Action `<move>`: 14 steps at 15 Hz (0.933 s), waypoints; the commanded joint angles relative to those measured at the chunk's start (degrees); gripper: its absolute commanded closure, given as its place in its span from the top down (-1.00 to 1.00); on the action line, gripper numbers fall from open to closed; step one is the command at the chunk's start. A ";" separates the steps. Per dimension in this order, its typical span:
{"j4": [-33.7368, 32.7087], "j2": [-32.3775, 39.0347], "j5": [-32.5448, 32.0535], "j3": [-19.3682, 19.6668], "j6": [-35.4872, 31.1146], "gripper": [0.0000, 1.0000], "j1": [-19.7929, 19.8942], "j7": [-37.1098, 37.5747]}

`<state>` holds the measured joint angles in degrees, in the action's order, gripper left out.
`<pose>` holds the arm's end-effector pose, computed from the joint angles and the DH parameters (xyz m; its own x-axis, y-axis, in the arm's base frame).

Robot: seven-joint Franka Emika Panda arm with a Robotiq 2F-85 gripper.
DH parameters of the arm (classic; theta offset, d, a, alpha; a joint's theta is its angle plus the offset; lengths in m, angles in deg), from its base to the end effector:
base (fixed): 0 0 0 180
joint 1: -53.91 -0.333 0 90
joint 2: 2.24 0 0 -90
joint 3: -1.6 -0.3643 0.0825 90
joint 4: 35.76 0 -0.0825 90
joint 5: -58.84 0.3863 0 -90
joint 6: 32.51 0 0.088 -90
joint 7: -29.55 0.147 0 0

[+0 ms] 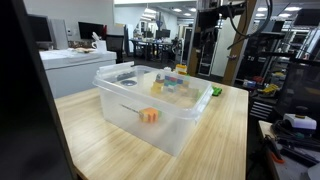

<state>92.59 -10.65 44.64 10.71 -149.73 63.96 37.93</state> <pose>0.4520 -0.1822 0.4341 0.9346 -0.3543 -0.0305 -0.3419 -0.9190 0.1964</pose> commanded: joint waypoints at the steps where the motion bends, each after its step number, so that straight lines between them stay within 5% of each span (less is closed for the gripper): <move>1: 4.93 0.54 -1.23 0.16 -2.61 1.00 0.74 1.37; 9: 17.34 1.21 -10.02 -1.60 -11.05 1.00 0.34 7.91; 14: 18.24 4.97 -13.53 -2.35 -16.45 1.00 0.16 14.37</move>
<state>110.82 -7.64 32.91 8.77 -163.09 64.10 48.30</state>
